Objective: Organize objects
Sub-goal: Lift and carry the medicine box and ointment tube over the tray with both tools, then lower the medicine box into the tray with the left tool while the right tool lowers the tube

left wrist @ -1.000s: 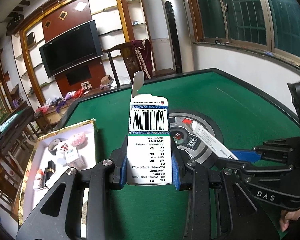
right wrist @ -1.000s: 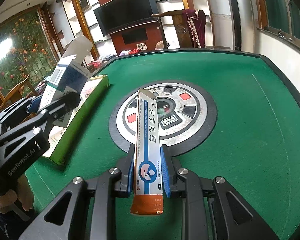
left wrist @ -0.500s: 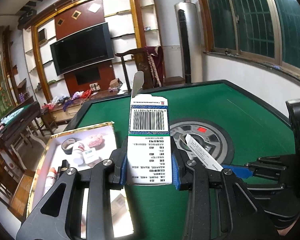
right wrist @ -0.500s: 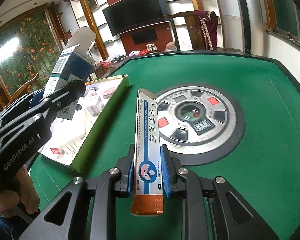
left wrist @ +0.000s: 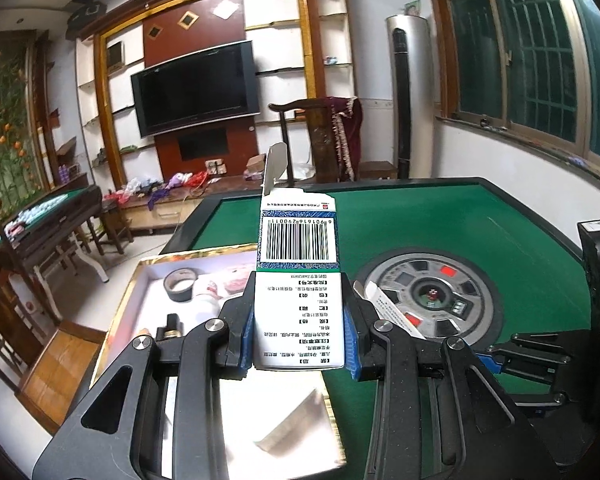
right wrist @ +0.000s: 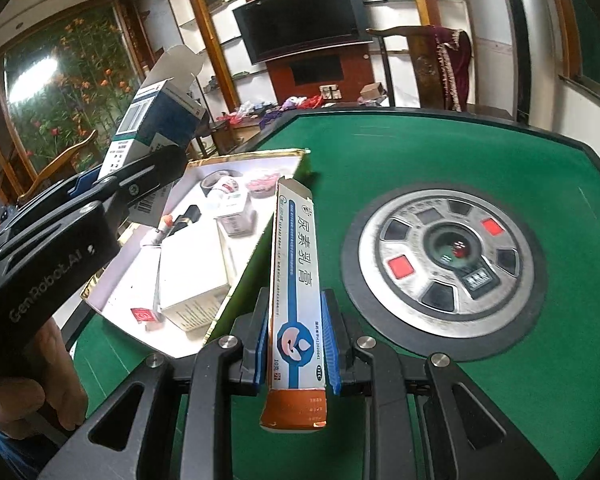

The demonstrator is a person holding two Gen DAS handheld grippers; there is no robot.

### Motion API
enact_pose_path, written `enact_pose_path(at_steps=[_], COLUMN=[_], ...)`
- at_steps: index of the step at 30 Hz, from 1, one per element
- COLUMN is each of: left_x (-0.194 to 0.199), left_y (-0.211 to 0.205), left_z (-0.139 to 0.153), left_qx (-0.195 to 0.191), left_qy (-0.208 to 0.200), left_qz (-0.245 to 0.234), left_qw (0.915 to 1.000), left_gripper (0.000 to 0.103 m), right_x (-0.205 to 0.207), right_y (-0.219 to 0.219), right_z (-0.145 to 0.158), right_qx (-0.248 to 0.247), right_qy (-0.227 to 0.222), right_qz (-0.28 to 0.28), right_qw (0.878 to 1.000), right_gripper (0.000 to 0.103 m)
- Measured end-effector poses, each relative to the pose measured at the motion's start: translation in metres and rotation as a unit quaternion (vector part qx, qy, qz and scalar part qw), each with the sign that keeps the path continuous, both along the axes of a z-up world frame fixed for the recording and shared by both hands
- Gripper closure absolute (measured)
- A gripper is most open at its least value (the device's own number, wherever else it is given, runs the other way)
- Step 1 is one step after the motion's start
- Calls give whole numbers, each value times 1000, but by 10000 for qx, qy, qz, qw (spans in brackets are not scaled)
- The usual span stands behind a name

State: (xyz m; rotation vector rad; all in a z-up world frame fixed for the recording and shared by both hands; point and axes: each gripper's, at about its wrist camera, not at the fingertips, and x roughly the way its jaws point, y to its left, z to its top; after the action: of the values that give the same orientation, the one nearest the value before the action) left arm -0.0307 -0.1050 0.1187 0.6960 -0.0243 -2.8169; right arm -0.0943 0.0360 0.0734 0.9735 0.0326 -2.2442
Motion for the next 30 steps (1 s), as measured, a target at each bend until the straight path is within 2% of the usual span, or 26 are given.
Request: enact_pose_path(at_steps=[4,10,20,24,30], left_x=[0,-4,1,-3,-20], left_y=[-21,-71,-154,-171,-181], left_z=[-1,-10,-28,-36,-42], left_qx=[188,668,1427,1666,2044], left_qy=[-73,-363,-639,-768,-899], left_qz=[132,399,999,1009,735], left_qw=[9997,9963,9826,9778,9720], left_gripper=[69,69,69,69,69], right_x=[-1,-6,-18,-30,-55], right_y=[-17,-44,-95,-113,-135], right_z=[0,3,12,10,-3], right_qx=[53,161,341,467,575], right_qy=[-11,-27,-29,-85,-292], right_qz=[118,279,573,566,425], right_qw=[9999,9995,9978,9973,9970], right_gripper=[81,81,81,81,81])
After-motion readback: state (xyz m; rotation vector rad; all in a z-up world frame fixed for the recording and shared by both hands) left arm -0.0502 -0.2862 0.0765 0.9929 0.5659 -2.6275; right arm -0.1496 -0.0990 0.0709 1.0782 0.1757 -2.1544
